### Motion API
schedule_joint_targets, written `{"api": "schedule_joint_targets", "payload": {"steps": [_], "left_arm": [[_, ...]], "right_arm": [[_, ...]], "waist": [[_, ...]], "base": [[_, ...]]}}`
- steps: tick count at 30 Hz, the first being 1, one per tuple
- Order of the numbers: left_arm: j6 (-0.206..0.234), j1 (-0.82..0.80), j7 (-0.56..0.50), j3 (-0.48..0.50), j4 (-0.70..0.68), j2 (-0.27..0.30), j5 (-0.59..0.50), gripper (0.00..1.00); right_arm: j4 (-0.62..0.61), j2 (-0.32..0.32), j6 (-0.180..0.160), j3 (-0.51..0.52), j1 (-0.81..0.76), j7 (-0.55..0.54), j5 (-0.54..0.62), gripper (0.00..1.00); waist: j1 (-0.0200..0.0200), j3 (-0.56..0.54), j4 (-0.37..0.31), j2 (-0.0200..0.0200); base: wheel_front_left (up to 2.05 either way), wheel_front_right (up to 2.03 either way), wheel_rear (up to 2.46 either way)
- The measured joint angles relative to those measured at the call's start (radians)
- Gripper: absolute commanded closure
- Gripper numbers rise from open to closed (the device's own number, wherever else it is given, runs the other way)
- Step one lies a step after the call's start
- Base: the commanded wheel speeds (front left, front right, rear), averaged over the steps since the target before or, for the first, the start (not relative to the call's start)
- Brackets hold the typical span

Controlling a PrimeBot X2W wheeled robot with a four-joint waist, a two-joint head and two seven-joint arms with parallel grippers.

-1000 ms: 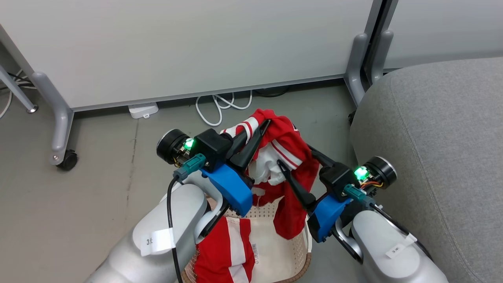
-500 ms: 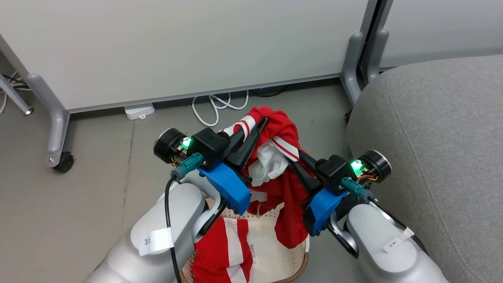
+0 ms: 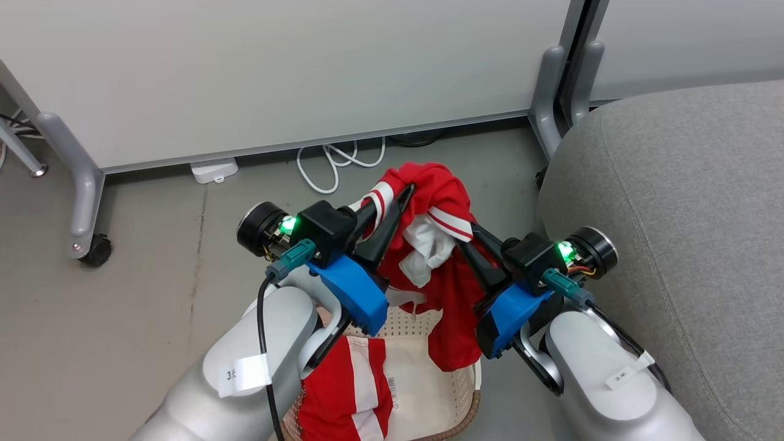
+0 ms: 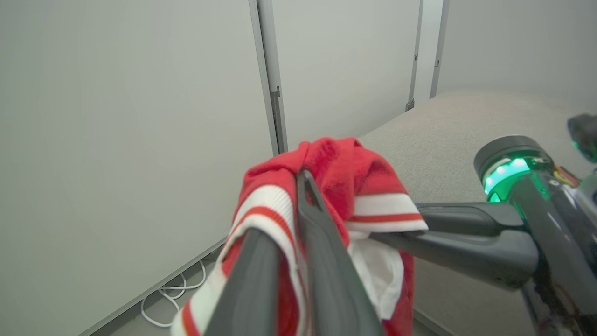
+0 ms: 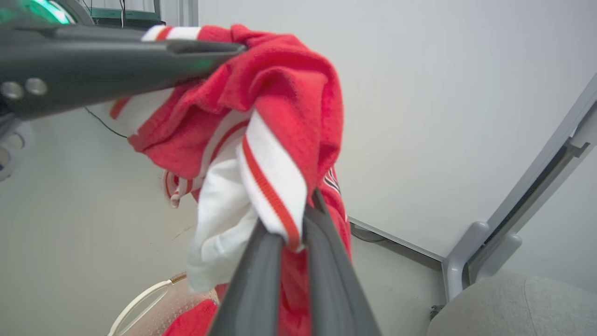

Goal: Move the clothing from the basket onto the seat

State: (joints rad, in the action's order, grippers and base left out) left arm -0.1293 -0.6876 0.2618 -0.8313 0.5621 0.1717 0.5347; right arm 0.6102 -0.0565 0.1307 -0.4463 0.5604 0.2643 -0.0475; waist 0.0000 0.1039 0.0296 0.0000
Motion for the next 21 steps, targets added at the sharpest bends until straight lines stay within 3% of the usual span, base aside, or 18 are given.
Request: {"api": "schedule_joint_targets", "payload": {"steps": [21], "left_arm": [[0.000,0.063,0.001,0.022,0.006,0.022,-0.028,0.00]], "right_arm": [[-0.128,0.003,0.000,0.172,-0.043,0.000,-0.016,1.00]], "waist": [[0.0000,0.023,-0.040,0.0000]], "base": [[0.00,0.00,0.00]]}}
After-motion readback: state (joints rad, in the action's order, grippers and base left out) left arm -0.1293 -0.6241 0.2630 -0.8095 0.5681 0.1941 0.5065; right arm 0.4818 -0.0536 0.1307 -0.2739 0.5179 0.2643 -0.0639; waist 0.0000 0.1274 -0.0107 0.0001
